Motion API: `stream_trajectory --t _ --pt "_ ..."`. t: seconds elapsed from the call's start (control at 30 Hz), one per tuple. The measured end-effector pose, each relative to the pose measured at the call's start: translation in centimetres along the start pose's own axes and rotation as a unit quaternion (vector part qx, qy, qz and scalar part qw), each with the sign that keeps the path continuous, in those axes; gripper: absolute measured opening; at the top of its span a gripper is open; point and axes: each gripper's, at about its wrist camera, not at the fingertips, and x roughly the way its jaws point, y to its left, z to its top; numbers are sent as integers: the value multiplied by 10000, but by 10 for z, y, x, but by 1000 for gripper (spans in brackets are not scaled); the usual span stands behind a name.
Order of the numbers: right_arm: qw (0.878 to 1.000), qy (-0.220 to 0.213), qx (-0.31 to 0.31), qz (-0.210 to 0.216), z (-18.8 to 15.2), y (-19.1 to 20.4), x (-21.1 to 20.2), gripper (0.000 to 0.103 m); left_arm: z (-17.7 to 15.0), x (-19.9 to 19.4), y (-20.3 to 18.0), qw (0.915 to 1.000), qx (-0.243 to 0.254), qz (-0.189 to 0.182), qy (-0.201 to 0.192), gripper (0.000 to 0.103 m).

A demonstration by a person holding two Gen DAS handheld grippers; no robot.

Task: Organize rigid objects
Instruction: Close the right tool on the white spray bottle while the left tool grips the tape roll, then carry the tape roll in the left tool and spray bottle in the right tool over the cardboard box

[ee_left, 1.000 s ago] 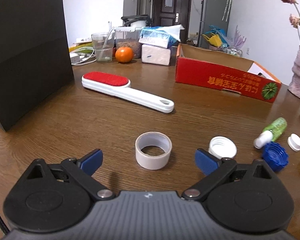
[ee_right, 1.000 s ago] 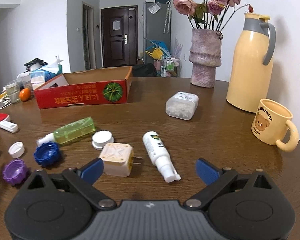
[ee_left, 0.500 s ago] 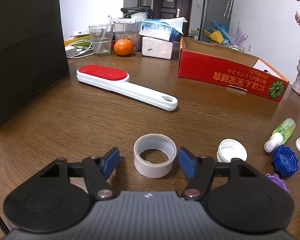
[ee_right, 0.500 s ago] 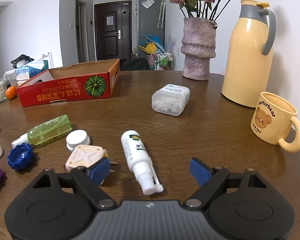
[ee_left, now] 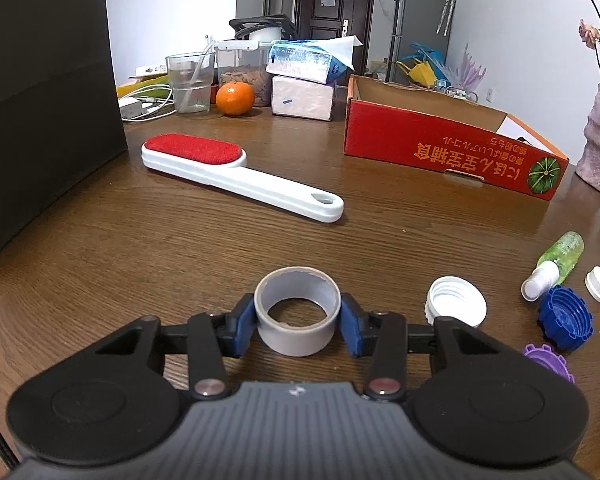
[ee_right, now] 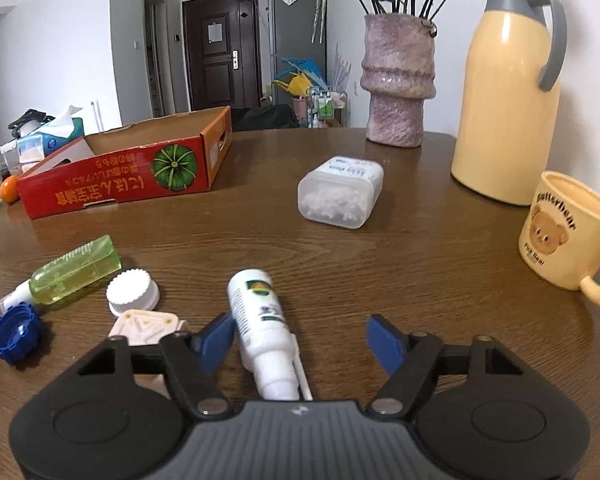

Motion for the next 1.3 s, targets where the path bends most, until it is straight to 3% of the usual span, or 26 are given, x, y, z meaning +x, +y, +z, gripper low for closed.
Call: stream_trajectory --t 0.27,0.43,0.47,1.3 --pt "9999 -7 -95 39 -4 6 5 63 0 1 -1 10000 48 -2 -10 44" --pt "9997 -40 -186 150 -5 8 4 41 0 1 -1 10000 66 -4 -14 44" --pt "9996 -50 -192 188 -5 9 4 30 0 1 -1 10000 68 -6 -15 44" --pt "9974 -501 275 448 10 3 -21 27 24 -22 -3 9992 -78 -236 -327 44"
